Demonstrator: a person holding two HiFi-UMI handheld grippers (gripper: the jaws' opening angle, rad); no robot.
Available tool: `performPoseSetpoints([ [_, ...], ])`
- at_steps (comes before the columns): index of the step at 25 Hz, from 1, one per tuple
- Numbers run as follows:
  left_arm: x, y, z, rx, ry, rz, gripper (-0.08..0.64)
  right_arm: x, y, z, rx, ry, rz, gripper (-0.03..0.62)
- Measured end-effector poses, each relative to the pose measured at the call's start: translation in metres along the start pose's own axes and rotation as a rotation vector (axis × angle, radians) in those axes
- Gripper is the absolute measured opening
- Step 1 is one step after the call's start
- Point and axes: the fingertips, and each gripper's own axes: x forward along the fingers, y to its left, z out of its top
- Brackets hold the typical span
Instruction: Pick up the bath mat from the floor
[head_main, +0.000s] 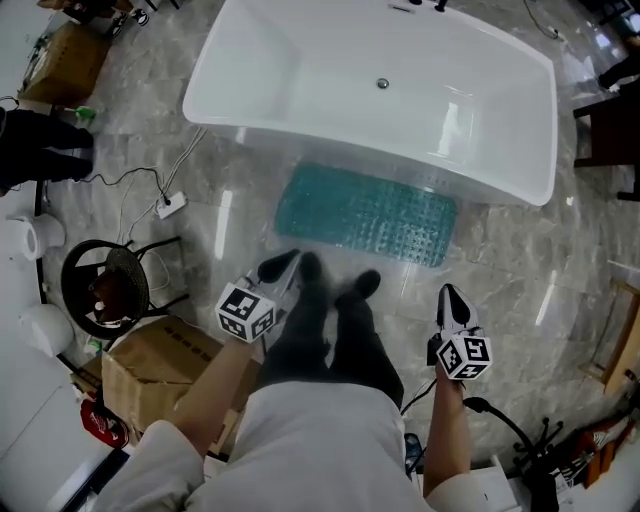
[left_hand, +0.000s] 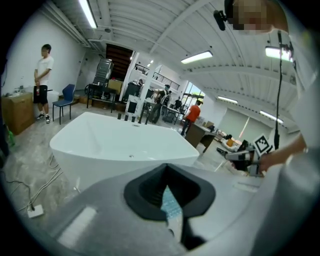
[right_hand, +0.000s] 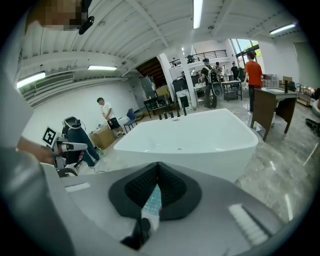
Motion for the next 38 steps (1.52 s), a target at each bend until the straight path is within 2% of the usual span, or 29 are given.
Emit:
performPoseSetpoints([
  [10,0.081,0.065,-0.08,-0.049,0.081,0.015,0.002,0.098,-0.034,-0.076,0.045,0.088,-0.016,0.003],
  [18,0.158,0.111,-0.154,-0.06,0.134,0.036,0.002,0.167,-0.088,-0.136,0.052,0.148,-0.046,0.004],
  [24,0.192,0.159,-0.203,-0.085,0.134,0.092,0.002,0.221,-0.12,-0.184,0.048,0.181,-0.063,0.005],
  [30,0.223,0.207,-0.269,-0.086,0.172,0.142,0.002,0.271,-0.143,-0.24,0.052,0.211,-0.053,0.024],
  [38,0.28,0.264,-0.348,-0.07,0.214,0.151,0.002,0.343,-0.193,-0.307,0.035,0.239,-0.06,0.03],
])
